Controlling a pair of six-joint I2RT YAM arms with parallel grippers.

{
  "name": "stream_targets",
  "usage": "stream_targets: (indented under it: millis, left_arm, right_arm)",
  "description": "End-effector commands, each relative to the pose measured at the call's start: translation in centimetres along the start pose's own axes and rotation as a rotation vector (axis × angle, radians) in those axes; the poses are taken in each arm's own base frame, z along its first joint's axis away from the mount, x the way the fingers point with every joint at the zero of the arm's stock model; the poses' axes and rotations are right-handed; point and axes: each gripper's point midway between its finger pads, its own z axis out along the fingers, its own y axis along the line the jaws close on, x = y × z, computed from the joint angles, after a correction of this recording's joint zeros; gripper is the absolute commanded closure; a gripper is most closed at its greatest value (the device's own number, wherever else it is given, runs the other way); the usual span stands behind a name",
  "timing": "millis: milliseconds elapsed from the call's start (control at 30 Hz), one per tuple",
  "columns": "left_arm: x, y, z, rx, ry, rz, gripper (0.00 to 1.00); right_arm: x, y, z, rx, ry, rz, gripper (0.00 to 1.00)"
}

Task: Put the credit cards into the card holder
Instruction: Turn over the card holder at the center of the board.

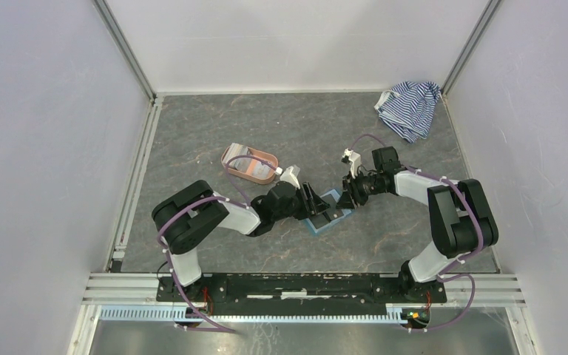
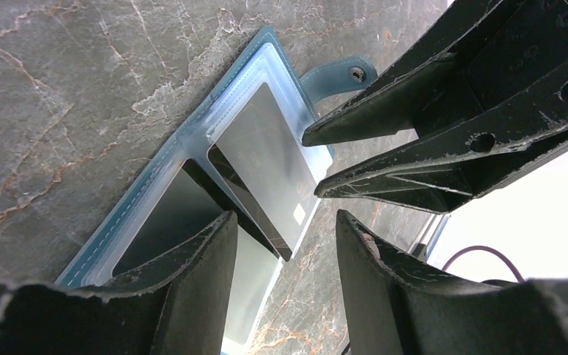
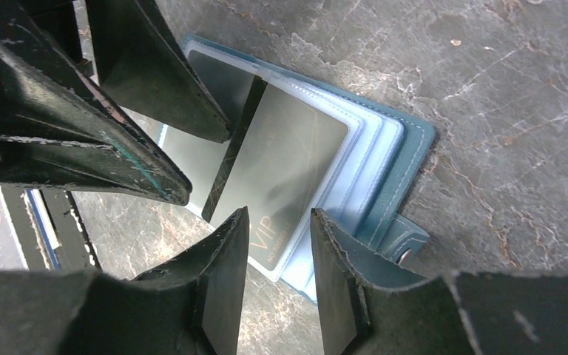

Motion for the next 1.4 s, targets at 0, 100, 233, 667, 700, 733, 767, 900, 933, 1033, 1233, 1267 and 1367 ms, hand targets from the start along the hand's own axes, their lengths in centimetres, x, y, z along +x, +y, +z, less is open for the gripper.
stream_targets:
  millis: [0, 100, 233, 667, 700, 733, 767, 900, 933, 1033, 1233, 1267, 1367]
  left_arm:
    - [-0.4, 0.5, 0.4, -0.022, -0.015, -0.023, 0.42]
    - [-0.4, 0.6, 0.4, -0.023, -0.015, -0.023, 0.45]
    - [-0.2, 0.8, 0.3, -0.027, -0.012, -0.025, 0.47]
    - [0.0, 1.2, 0.1, -0.031, -0.009, -0.03, 0.51]
    - [-0.1, 1.3, 0.1, -0.032, -0.01, -0.03, 0.51]
    - [-0.1, 1.3, 0.1, -0.031, -0.011, -0.032, 0.51]
    - [-0.1, 1.2, 0.1, -0.027, -0.012, -0.033, 0.51]
    - [-0.1, 1.1, -0.1, -0.02, -0.011, -0.04, 0.49]
    - [-0.2, 1.0, -0.1, -0.016, -0.013, -0.042, 0.48]
    - [-0.3, 0.4, -0.3, 0.007, -0.014, -0.046, 0.46]
    - [-0.8, -1.1, -0.5, 0.065, -0.025, -0.066, 0.42]
    - [-1.0, -1.4, -0.6, 0.076, -0.03, -0.07, 0.42]
    - [-1.6, -2.2, -1.2, 0.109, -0.06, -0.083, 0.41]
  right_arm:
    - [-1.6, 1.0, -0.3, -0.055, -0.05, -0.021, 0.58]
    - [-1.6, 1.2, -0.2, -0.073, -0.052, -0.009, 0.58]
    - [-1.5, 1.5, 0.0, -0.1, -0.057, 0.01, 0.58]
    - [-2.0, 3.4, 0.0, -0.232, -0.107, 0.064, 0.59]
    - [-2.2, 3.7, -0.1, -0.251, -0.116, 0.065, 0.59]
    - [-2.3, 4.0, -0.2, -0.268, -0.121, 0.067, 0.59]
    - [-2.3, 4.3, -0.2, -0.284, -0.125, 0.07, 0.59]
    - [-2.5, 4.7, -0.3, -0.311, -0.136, 0.069, 0.59]
    - [-2.4, 4.8, -0.3, -0.314, -0.135, 0.071, 0.59]
    - [-2.5, 4.9, -0.3, -0.321, -0.139, 0.074, 0.59]
    - [-2.5, 5.3, -0.4, -0.351, -0.151, 0.086, 0.59]
    - [-2.6, 5.4, -0.4, -0.357, -0.154, 0.087, 0.59]
    - [-2.6, 5.7, -0.4, -0.376, -0.159, 0.1, 0.59]
